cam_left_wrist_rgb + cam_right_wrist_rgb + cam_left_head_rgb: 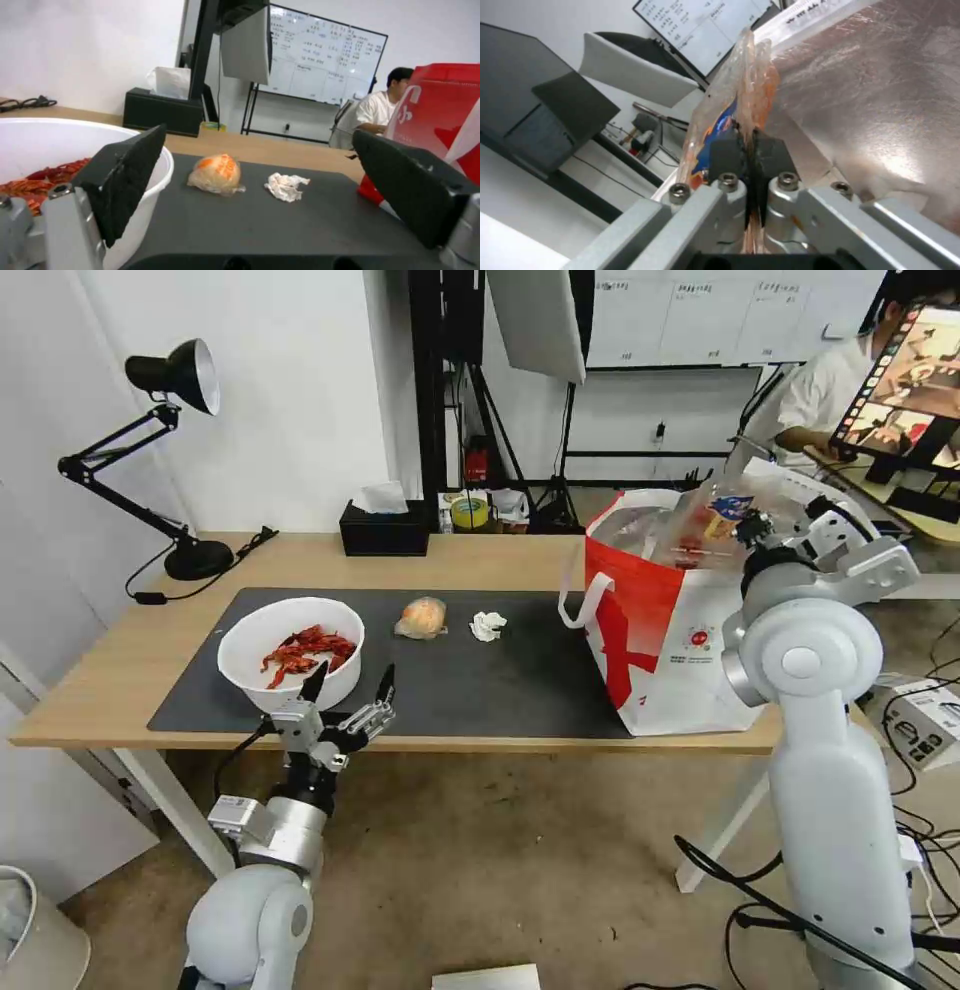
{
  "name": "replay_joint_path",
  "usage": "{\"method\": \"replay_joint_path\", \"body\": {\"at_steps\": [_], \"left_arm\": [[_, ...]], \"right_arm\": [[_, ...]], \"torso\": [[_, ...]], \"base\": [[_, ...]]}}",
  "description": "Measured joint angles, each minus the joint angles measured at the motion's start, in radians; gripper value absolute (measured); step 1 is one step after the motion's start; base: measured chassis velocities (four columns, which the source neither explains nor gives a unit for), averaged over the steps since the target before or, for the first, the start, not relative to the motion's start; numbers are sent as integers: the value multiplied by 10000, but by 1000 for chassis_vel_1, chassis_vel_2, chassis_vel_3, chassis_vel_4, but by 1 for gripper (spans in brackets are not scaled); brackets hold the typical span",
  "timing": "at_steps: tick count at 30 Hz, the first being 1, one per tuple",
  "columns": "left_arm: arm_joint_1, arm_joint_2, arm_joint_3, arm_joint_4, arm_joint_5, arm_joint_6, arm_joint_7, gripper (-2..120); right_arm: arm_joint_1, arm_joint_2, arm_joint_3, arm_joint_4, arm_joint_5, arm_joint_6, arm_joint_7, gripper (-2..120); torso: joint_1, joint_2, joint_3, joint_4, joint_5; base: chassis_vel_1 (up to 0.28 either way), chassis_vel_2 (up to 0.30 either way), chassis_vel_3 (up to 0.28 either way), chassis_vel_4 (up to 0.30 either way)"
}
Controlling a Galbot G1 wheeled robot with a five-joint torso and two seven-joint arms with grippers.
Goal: Pick up the trash from the table and place it into the takeout bag.
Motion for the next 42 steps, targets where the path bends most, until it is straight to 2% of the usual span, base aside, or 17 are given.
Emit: {"method": "replay_joint_path", "body": {"at_steps": [1, 6, 7, 9, 10, 12, 16, 17, 20, 22, 24, 26, 28, 32, 35, 41, 42], "left_arm": [[0, 0, 0, 0, 0, 0, 0, 100], [52, 2, 1, -42, 0, -5, 0, 100], [52, 2, 1, -42, 0, -5, 0, 100], [64, 4, 0, -68, 1, -9, -1, 100], [64, 4, 0, -68, 1, -9, -1, 100], [77, 5, -3, -88, 3, -14, -1, 100], [87, 6, -4, -125, 6, -16, -2, 100], [87, 6, -4, -125, 6, -16, -2, 100], [88, 1, -4, -159, 6, -16, -2, 100], [88, 0, -6, -167, 6, -16, -3, 100], [87, -2, -13, -188, 6, -16, -5, 100], [88, -5, -17, -201, 6, -16, -5, 100], [87, -21, -23, -227, 2, -16, -8, 100], [85, -30, -32, -253, -4, -22, -12, 100], [88, -44, -67, -289, -27, -51, -23, 100], [93, -73, -122, -301, -67, -164, -48, 100], [94, -85, -133, -301, -75, -239, -54, 100]], "right_arm": [[0, 0, 0, 0, 0, 0, 0, 4], [-37, -21, 31, 84, 3, 5, -40, 25], [-37, -21, 31, 84, 3, 5, -40, 25], [-62, -47, 55, 108, 7, 9, -45, 36], [-62, -47, 55, 108, 7, 9, -45, 36], [-84, -69, 98, 144, 20, 16, -53, 47], [-105, -84, 146, 208, 55, 23, -92, 61], [-105, -84, 146, 208, 55, 23, -92, 61], [-204, -115, 204, 352, 56, 43, -482, 76], [-246, -131, 217, 415, 46, 51, -642, 80], [-374, -178, 223, 630, -141, 88, -1212, 91], [-416, -196, 207, 684, -259, 126, -1416, 94], [-559, -272, 101, 838, -756, 301, -2247, 100], [-687, -353, -26, 1001, -1151, 404, -2896, 100], [-974, -476, -240, 1142, -1996, 680, -3899, 100], [-1475, -642, -517, 1199, -3162, 1129, -4872, 100], [-1682, -714, -613, 1159, -3659, 1399, -5307, 100]], "torso": [[0, 0, 0, 0, 0], [1, 0, 0, 0, 0], [1, 0, 0, 0, 0], [1, 0, 0, 0, 1], [1, 0, 0, 0, 1], [1, 0, 0, 0, 1], [0, 0, 0, 0, 1], [0, 0, 0, 0, 1], [1, 0, 0, 0, 1], [1, 0, 0, 0, 1], [1, 0, 0, 0, 1], [1, 1, 0, 0, 0], [1, 0, 0, 0, 0], [1, 0, 0, 0, 1], [0, 0, 0, 0, 0], [0, 0, -1, 0, 1], [0, 1, -1, 0, 0]], "base": [[0, 0, 0, 0], [0, 0, 0, 0], [0, 0, 0, 0], [0, 0, 0, 0], [0, 0, 0, 0], [0, 0, 0, 0], [0, 0, 0, 0], [0, 0, 0, 0], [0, 0, 0, 0], [0, 0, 0, 0], [0, 0, 0, 0], [0, 0, 0, 0], [0, 0, 0, 0], [0, 0, 0, 0], [0, 0, 0, 0], [0, 0, 0, 0], [0, 0, 0, 0]]}}
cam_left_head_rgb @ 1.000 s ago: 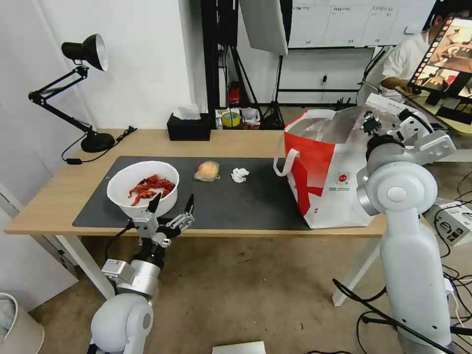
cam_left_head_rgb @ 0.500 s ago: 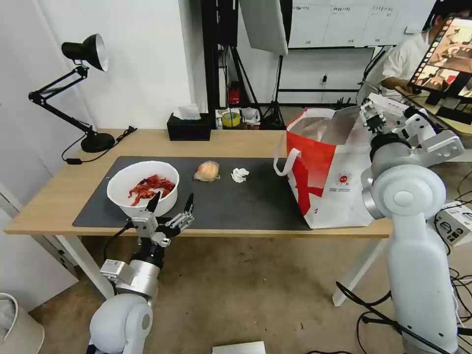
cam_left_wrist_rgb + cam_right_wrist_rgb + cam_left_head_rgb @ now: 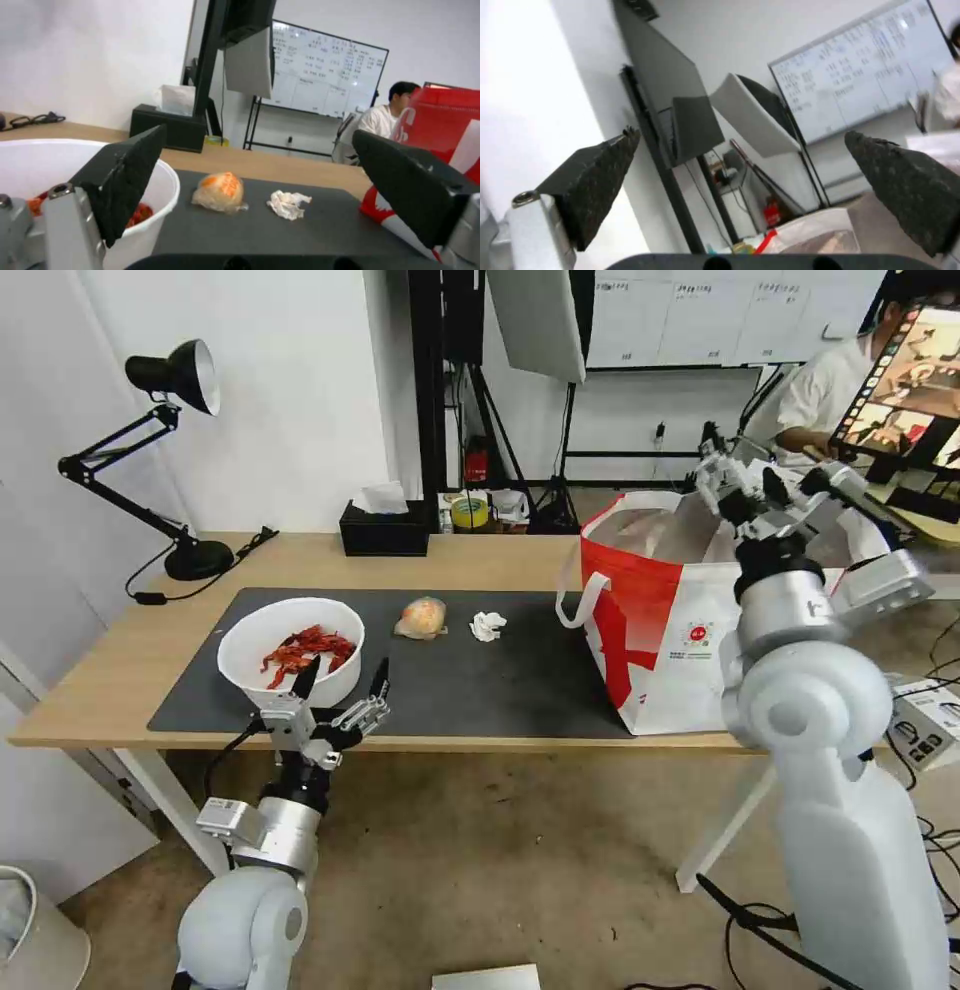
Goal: Pick up the trash from the table and place it into the takeout bag.
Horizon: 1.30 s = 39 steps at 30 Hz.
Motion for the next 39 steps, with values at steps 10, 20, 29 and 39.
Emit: {"method": "replay_joint_path", "body": {"at_steps": [10, 20, 29, 39], "left_arm": [[16, -67, -65, 40, -93, -305, -17, 100], [152, -164, -97, 106, -120, -593, -17, 100], [315, -239, -252, 130, -148, -785, -15, 100], [649, -250, -601, 362, -121, -1115, 25, 100]], "right_arm": [[-1766, -141, -182, -480, -2356, 1814, -1882, 100], [-3462, 198, -147, -585, -3395, 3183, -2588, 100], [-4421, 619, -334, -819, -3882, 3949, -2871, 100], [-5212, 897, -493, -1610, -4310, 4955, -3071, 100]], "torso": [[0, 0, 1, 0, 2], [-1, 0, 0, -1, 0], [0, 0, 0, 0, 0], [-1, 0, 0, 0, 0]], "base": [[0, 0, 0, 0], [0, 0, 0, 0], [0, 0, 0, 0], [0, 0, 0, 0]]}}
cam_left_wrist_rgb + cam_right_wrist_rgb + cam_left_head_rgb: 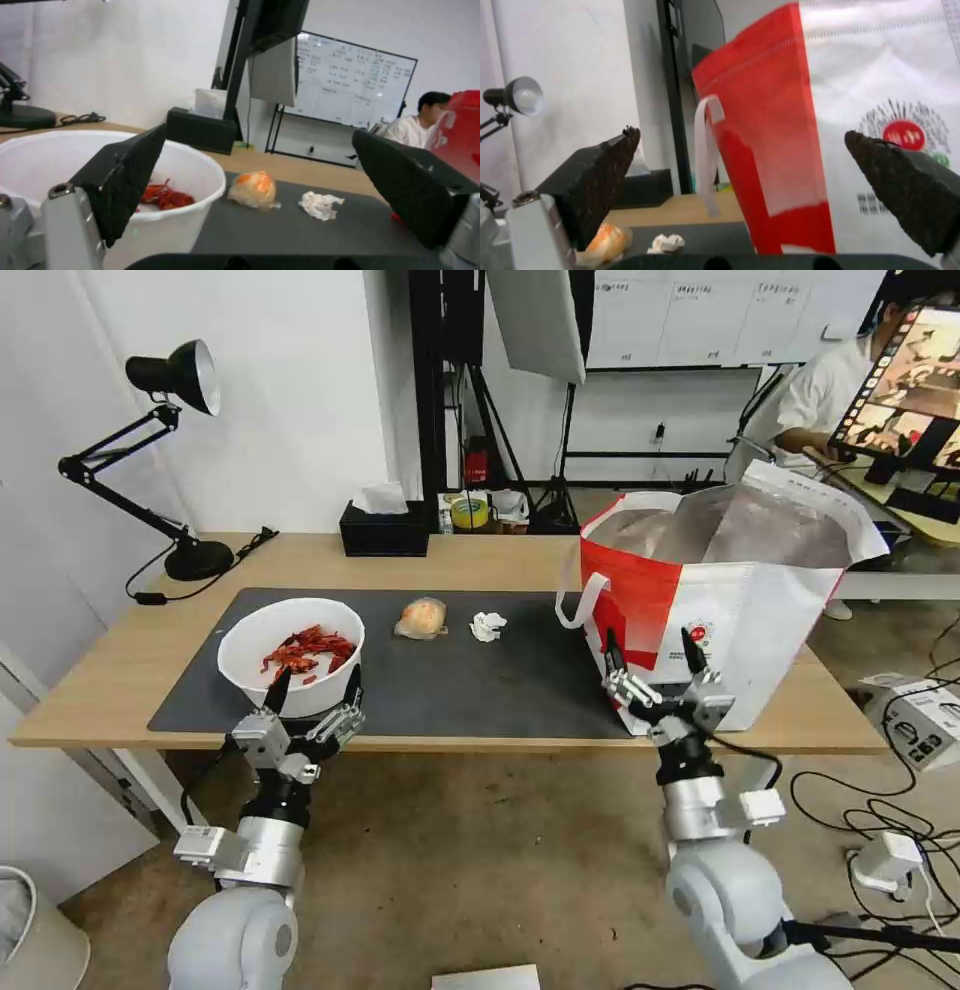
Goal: Pick up the trash from the table and place it into the takeout bag.
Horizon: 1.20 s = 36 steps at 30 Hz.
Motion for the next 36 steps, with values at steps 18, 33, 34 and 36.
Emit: {"method": "replay_joint_path", "body": {"at_steps": [18, 33, 34, 36], "left_arm": [[255, -137, -189, 568, 163, -524, 105, 100], [274, -141, -246, 620, 156, -634, 116, 100], [271, -144, -237, 615, 156, -634, 117, 100], [270, -148, -224, 612, 155, -634, 120, 100]], "right_arm": [[-622, 174, -314, -593, -221, 1061, -223, 100], [-447, 210, -783, -653, -292, 892, -219, 100], [-388, 203, -862, -662, -307, 812, -213, 100], [-319, 193, -946, -665, -314, 723, -208, 100]], "torso": [[1, 0, 0, 0, 1], [1, -1, 1, 0, 1], [2, 0, 1, 0, 1], [2, -1, 1, -1, 1]], "base": [[0, 0, 0, 0], [0, 0, 0, 0], [0, 0, 0, 0], [0, 0, 0, 0]]}}
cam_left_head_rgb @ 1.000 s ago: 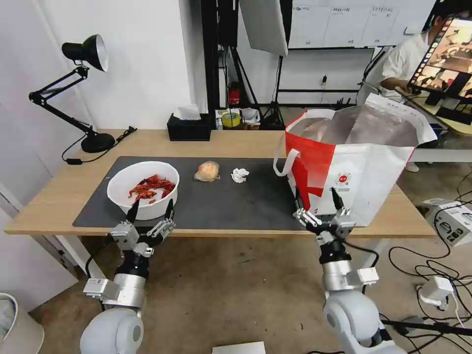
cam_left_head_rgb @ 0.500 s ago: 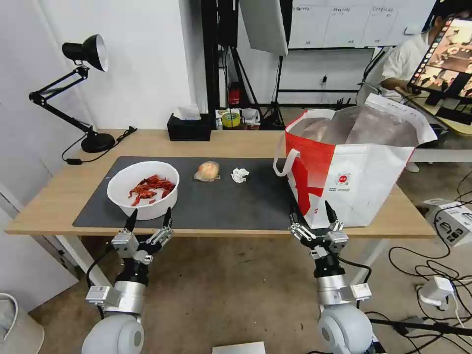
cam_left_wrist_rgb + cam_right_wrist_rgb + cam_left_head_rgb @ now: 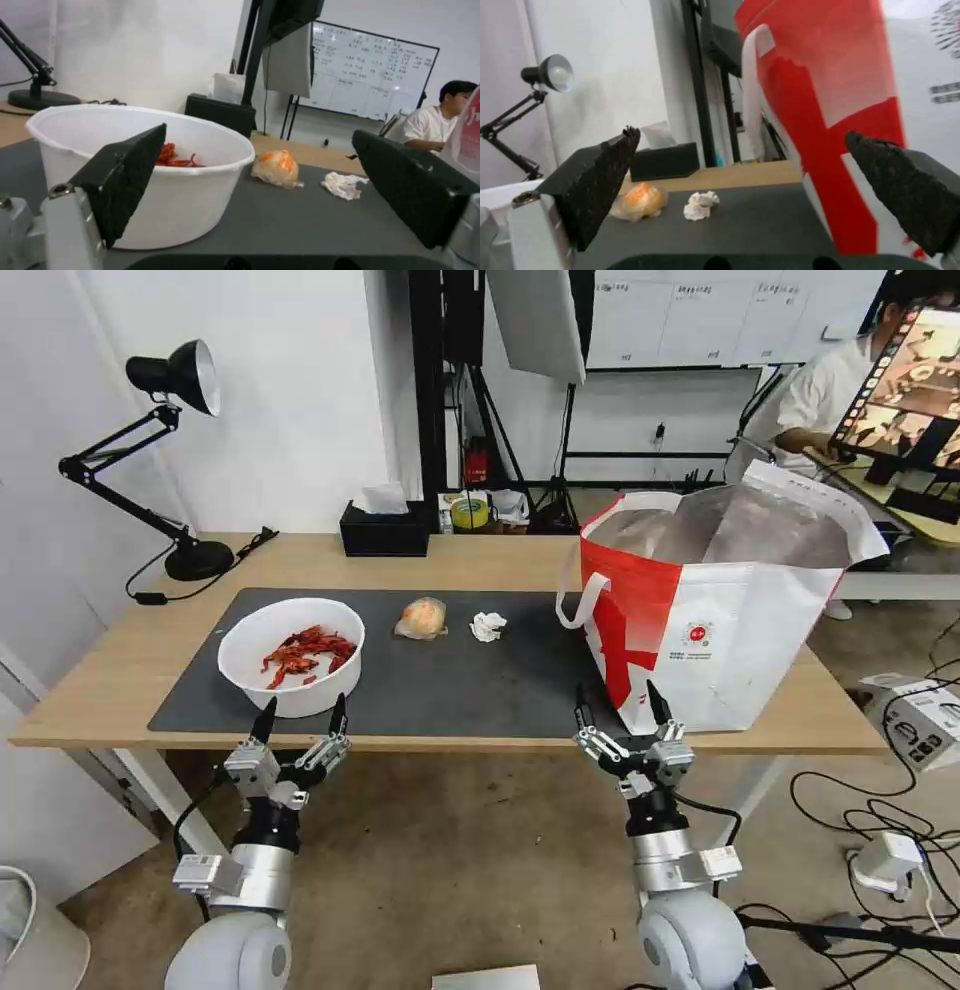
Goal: Pick up the trash from the table and place it into the takeout bag.
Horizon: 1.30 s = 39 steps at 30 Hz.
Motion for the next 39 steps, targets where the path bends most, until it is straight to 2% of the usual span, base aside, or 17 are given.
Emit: {"method": "replay_joint_path", "body": {"at_steps": [7, 10, 15, 23, 29, 39], "left_arm": [[0, -34, 69, -5, 17, 0, 29, 100], [12, -53, 128, -3, 48, -9, 52, 100], [16, -69, 191, 25, 94, -37, 58, 100], [-30, 1, 297, 85, 105, -46, 72, 100], [5, -51, 398, 91, 133, -90, 103, 100], [44, -153, 468, -82, 198, -96, 107, 100]], "right_arm": [[473, -3, -354, -13, -228, -732, 303, 100], [695, 3, -557, -47, -363, -1556, 481, 100], [1009, 13, -789, -254, -373, -1951, 510, 100], [1625, 12, -1048, -255, -248, -3076, 968, 100], [2502, -36, -1297, -299, 546, -4231, 1535, 100], [3764, -117, -1665, -1207, 1188, -4782, 1731, 100]], "torso": [[0, 0, 0, 2, 0], [0, 0, 0, 0, 0], [0, 0, 1, 1, 0], [0, 0, 0, -1, -1], [0, 0, 0, 1, -1], [0, 0, 1, 1, 0]], "base": [[0, 0, 0, 0], [0, 0, 0, 0], [0, 0, 0, 0], [0, 0, 0, 0], [0, 0, 0, 0], [0, 0, 0, 0]]}}
